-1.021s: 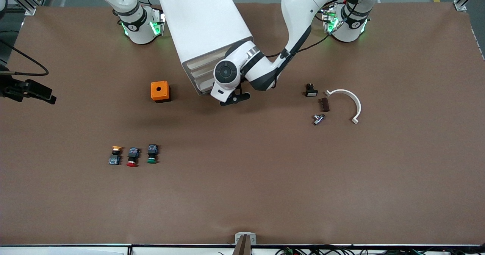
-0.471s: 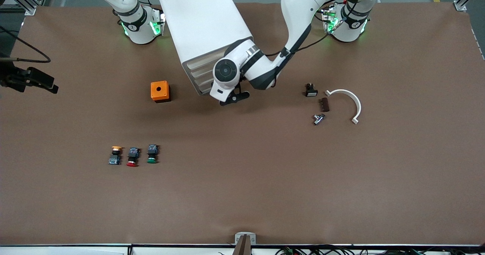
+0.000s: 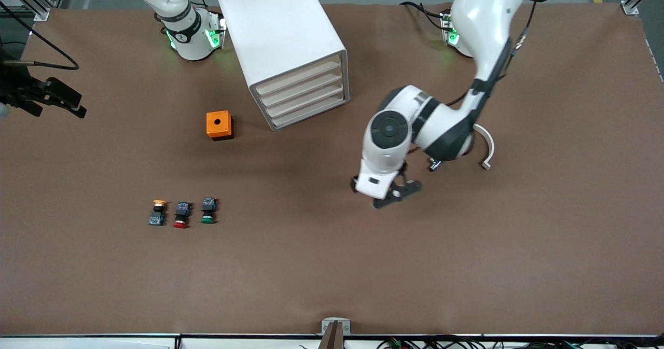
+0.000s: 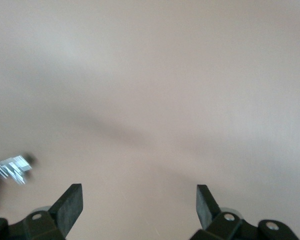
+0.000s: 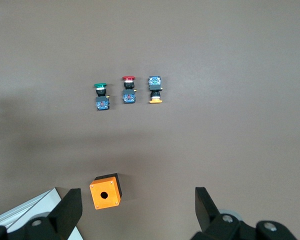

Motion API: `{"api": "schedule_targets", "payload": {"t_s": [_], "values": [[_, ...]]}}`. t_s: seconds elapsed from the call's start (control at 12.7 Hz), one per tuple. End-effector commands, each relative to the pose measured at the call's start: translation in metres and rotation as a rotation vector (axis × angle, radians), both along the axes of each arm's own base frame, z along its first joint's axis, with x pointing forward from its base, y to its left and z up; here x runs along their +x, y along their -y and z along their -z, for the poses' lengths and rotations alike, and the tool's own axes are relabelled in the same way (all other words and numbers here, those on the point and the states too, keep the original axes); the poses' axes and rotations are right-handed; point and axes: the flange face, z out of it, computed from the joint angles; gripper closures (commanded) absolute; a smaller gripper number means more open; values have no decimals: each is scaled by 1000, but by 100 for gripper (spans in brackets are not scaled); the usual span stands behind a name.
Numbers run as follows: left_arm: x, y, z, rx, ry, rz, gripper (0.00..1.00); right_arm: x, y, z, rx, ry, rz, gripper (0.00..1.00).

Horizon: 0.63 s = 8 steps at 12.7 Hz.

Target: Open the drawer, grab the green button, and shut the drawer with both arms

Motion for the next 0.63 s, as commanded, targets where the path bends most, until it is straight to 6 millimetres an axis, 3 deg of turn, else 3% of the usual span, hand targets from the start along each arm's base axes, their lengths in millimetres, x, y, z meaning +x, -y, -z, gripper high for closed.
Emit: {"api": "schedule_targets", "payload": {"t_s": [0.0,0.31,0.55], "values": [[16,-53,-68,16,78,44,0,-4,0,-6,-8,15,13,0],[20,-150,-154,76,62,0,0,1,-10,-8,-13,18,-7,0],[8,-225,-199,122,-18,66,0,0,-24,-12,-21,21,-15,0]]}}
